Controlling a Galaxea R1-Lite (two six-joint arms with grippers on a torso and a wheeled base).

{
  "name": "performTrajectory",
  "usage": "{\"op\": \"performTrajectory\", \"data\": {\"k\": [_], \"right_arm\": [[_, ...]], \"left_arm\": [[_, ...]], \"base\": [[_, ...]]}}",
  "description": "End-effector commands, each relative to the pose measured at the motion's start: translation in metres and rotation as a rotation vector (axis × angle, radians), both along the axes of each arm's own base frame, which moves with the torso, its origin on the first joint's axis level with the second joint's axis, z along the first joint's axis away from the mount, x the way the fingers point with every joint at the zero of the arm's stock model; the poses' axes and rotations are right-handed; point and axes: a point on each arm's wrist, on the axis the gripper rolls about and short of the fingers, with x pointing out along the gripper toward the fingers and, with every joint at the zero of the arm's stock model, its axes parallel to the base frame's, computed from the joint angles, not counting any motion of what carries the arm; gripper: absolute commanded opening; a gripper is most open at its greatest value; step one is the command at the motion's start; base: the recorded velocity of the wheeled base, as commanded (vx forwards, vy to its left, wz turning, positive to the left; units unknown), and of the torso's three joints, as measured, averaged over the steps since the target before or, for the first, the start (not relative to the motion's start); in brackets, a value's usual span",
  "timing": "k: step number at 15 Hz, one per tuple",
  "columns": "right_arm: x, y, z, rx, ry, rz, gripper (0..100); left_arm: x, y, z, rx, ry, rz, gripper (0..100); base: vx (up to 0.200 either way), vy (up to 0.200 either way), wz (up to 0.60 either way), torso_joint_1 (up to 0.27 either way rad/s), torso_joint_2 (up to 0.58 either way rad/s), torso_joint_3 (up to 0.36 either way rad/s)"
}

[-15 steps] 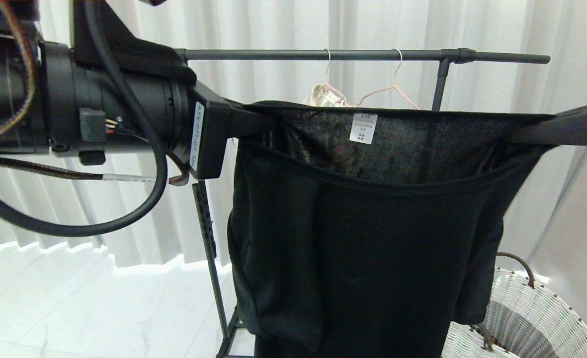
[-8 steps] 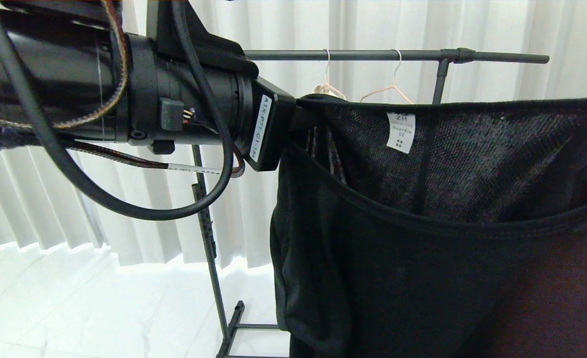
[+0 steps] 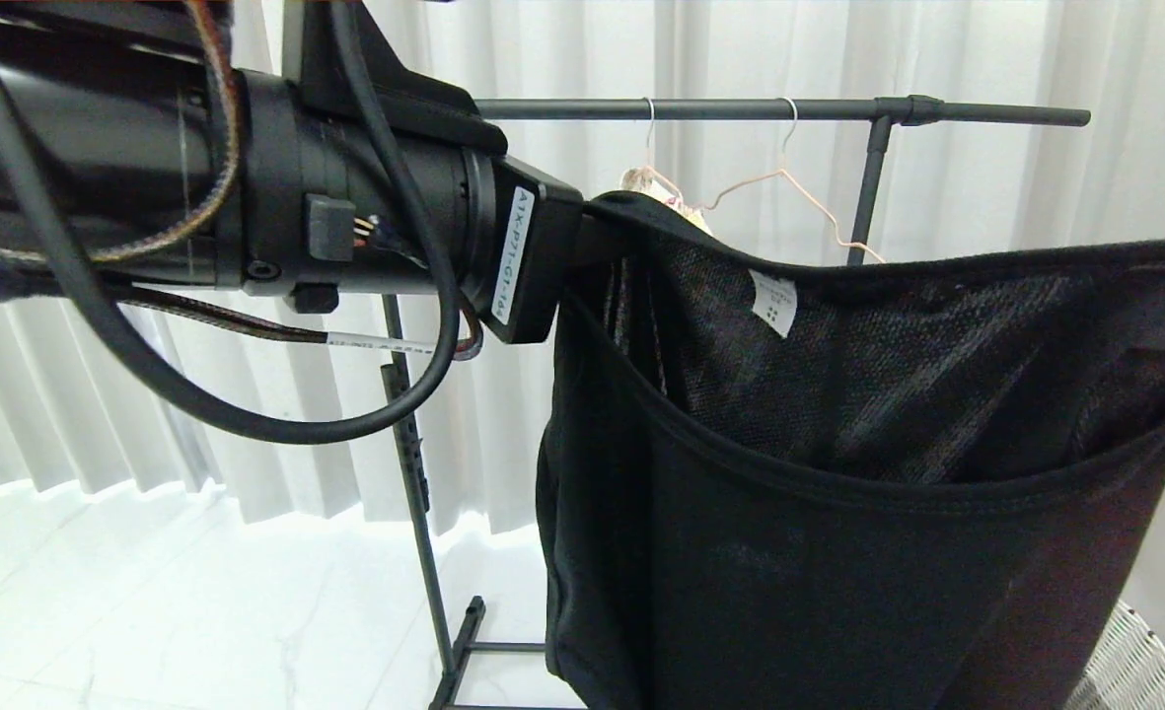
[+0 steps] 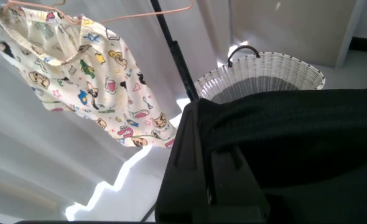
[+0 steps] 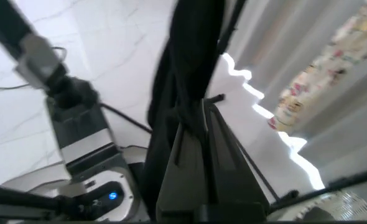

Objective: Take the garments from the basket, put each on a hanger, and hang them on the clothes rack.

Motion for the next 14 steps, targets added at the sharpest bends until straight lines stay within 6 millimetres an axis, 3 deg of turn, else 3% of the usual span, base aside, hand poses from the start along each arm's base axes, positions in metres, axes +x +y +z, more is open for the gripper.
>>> {"op": "performTrajectory", "data": {"k": [1,4,6,9,14], "right_arm": [[0.010,-0.001,0.001,-0.003,-0.036,-0.082,0],[0.040,0.016,0.005,0.060,-0.120,-0.151,0],[0.064,0.039,0.005,0.120,-0.165,-0.155,0],[0.086,0.064,0.001,0.167,-0.197,-0.138,0],[0.087,0.065,0.000,0.164,-0.196,-0.140,0]], "left_arm": [[-0.021,0.013,0.007,-0.019,0.052,-0.006,0],[-0.058,0.046,0.010,0.012,0.207,-0.049,0],[-0.079,0.064,0.014,0.008,0.293,-0.124,0],[-0.098,0.068,0.020,-0.037,0.341,-0.248,0],[-0.103,0.068,0.021,-0.039,0.340,-0.279,0]], "base": [[0.000,0.000,0.00,0.000,0.00,0.000],[0.000,0.000,0.00,0.000,0.00,0.000],[0.000,0.000,0.00,0.000,0.00,0.000],[0.000,0.000,0.00,0.000,0.00,0.000],[0.000,0.000,0.00,0.000,0.00,0.000]]}}
